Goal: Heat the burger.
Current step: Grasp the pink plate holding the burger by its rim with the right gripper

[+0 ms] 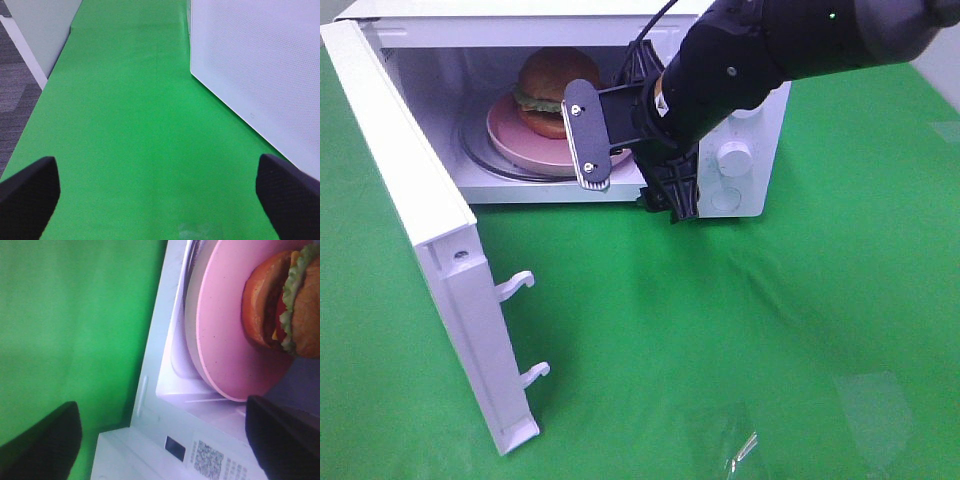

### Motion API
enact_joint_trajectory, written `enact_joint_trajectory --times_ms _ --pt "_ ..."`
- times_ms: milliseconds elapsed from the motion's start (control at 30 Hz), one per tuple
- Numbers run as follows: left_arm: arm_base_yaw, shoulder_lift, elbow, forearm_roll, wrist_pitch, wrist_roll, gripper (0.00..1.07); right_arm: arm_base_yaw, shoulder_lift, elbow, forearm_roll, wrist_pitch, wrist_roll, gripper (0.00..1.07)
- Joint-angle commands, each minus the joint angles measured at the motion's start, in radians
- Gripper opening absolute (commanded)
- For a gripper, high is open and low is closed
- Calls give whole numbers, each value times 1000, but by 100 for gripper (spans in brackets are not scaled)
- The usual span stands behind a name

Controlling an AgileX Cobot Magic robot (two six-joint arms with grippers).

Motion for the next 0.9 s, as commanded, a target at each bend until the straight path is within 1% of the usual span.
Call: enact_joint_trajectory --times_ms 33,67,100,200,267,300,333,367,400,767,900 --pt "3 -17 2 -1 -13 1 100 2 38 -48 2 -10 28 87" --pt "3 -17 2 -1 -13 1 100 2 38 -48 2 -10 28 87" --pt "3 -17 2 -1 -13 1 100 2 65 -77 1 -10 57 87" --pt "3 -17 2 -1 -13 1 100 2 86 -106 1 0 80 86" --pt "3 -17 2 -1 -13 1 100 2 133 -169 1 22 91 85" --pt "3 -17 2 -1 -13 1 100 2 133 -169 1 22 91 85" --pt "3 -17 2 -1 -13 1 100 2 154 -199 1 28 91 85" --pt "3 -17 2 -1 -13 1 100 2 154 -199 1 28 91 85" --pt "3 -17 2 -1 -13 1 100 2 172 -225 1 30 91 85" --pt "3 -17 2 -1 -13 1 100 2 247 -294 2 28 90 85" --pt "3 -17 2 -1 -13 1 100 2 298 -355 17 25 91 84"
